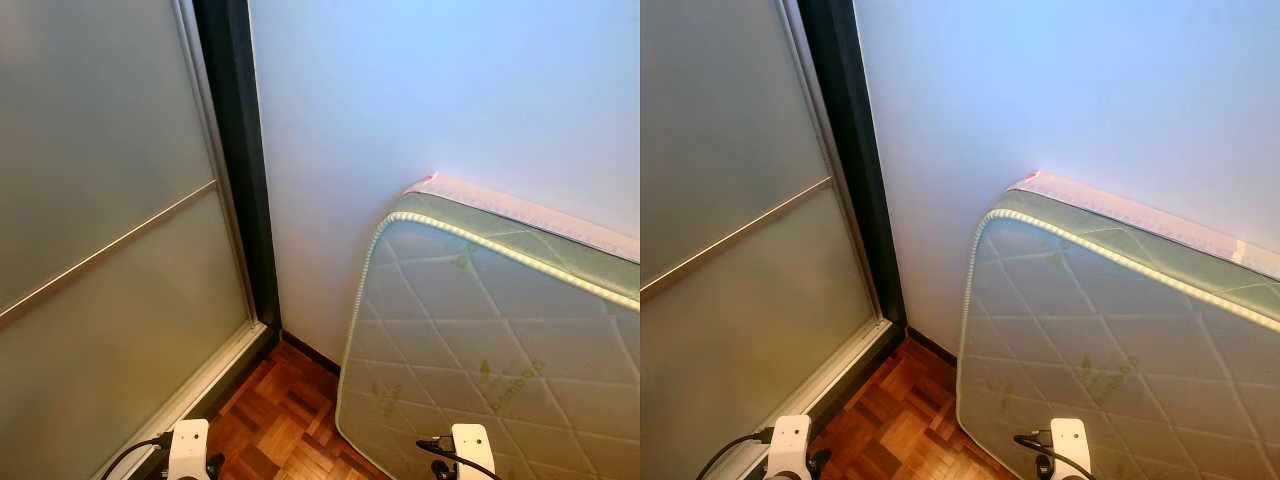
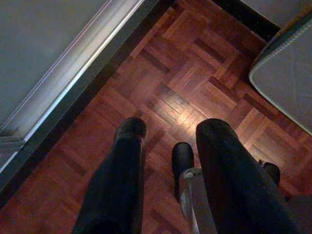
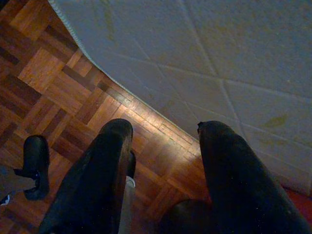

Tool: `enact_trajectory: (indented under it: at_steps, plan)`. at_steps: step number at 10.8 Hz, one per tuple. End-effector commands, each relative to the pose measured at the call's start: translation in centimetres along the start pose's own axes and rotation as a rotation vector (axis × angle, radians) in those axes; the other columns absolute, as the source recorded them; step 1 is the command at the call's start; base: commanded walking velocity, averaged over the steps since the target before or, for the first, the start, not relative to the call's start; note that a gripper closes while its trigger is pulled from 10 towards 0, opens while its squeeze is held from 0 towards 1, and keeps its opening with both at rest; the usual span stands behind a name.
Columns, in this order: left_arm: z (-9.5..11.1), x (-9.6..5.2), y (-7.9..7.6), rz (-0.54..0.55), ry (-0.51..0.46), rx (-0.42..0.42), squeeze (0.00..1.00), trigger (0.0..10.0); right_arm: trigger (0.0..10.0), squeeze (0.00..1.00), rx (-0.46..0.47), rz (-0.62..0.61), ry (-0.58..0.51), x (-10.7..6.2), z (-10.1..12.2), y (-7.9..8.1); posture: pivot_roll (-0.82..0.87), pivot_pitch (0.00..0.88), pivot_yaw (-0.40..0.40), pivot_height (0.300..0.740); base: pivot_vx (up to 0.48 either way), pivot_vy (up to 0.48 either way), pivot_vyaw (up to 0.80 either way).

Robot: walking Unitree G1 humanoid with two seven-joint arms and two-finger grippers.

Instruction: Clean up the room

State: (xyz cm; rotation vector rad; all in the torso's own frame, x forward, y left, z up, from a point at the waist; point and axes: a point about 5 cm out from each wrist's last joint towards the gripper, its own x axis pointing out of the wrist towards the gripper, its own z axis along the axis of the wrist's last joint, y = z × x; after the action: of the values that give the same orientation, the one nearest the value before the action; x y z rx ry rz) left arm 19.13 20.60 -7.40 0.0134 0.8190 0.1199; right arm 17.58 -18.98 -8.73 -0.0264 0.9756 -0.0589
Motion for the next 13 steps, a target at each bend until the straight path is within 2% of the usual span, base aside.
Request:
enact_trajectory:
  at_steps: [1,3,5,6,7,8,9,10,11,12,13]
  plan:
    - [0.0,0.2,0.8,0.003,0.075,-0.044,0.0,10.0,10.0,0.0,0.173,0.144,-0.092,0.2,3.1,-0.7,0.2,0.0,-0.061,0.74,0.0,0.0,0.0]
    - [-0.7,0.0,0.3,-0.024,0.096,-0.014,0.0,10.0,10.0,0.0,0.162,0.187,-0.093,0.2,3.3,-0.2,0.18,0.025,-0.053,0.74,0.0,0.0,0.0]
    - [-1.3,-0.2,0.7,-0.003,0.11,0.006,0.0,10.0,10.0,0.0,0.153,0.162,-0.085,0.2,2.9,-0.7,0.19,0.024,-0.054,0.74,0.0,0.0,0.0]
    - [-1.4,-0.3,1.0,0.012,0.109,0.013,0.0,10.0,10.0,0.0,0.134,0.195,-0.087,0.1,2.7,-0.5,0.19,0.025,-0.053,0.74,0.0,0.0,0.0]
    - [-1.4,-0.2,0.5,-0.012,0.117,0.092,0.0,10.0,10.0,0.0,0.132,0.175,-0.078,0.2,2.7,-0.6,0.19,0.019,-0.064,0.74,0.0,0.0,0.0]
    - [-1.6,-0.3,-1.3,-0.178,0.1,0.339,0.0,10.0,10.0,0.0,0.02,0.194,-0.065,0.2,2.7,-0.1,0.17,0.018,-0.07,0.74,0.0,0.0,0.0]
    - [-1.4,-0.3,-0.7,-0.149,0.095,0.298,0.0,10.0,10.0,0.0,-0.016,0.224,-0.068,0.1,2.7,-0.1,0.17,0.01,-0.079,0.74,0.0,0.0,0.0]
    - [-0.7,-0.1,1.2,-0.004,0.092,0.085,0.0,10.0,10.0,0.0,0.145,0.1,-0.089,0.1,3.1,-2.2,0.16,0.019,-0.076,0.74,0.0,0.0,0.0]
    - [-0.8,-0.1,1.4,0.021,0.098,0.01,0.0,10.0,10.0,0.0,0.277,0.035,-0.107,0.0,3.1,-3.1,0.15,0.023,-0.072,0.74,0.0,0.0,0.0]
    - [-0.9,-0.1,1.4,0.014,0.107,-0.062,0.0,10.0,10.0,0.0,0.315,0.027,-0.104,0.0,2.7,-3.1,0.14,0.025,-0.064,0.74,0.0,0.0,0.0]
    - [-1.0,-0.2,2.3,0.083,0.115,-0.129,0.0,10.0,10.0,0.0,0.287,0.065,-0.077,0.0,1.9,-2.1,0.14,0.04,-0.058,0.74,0.0,0.0,0.0]
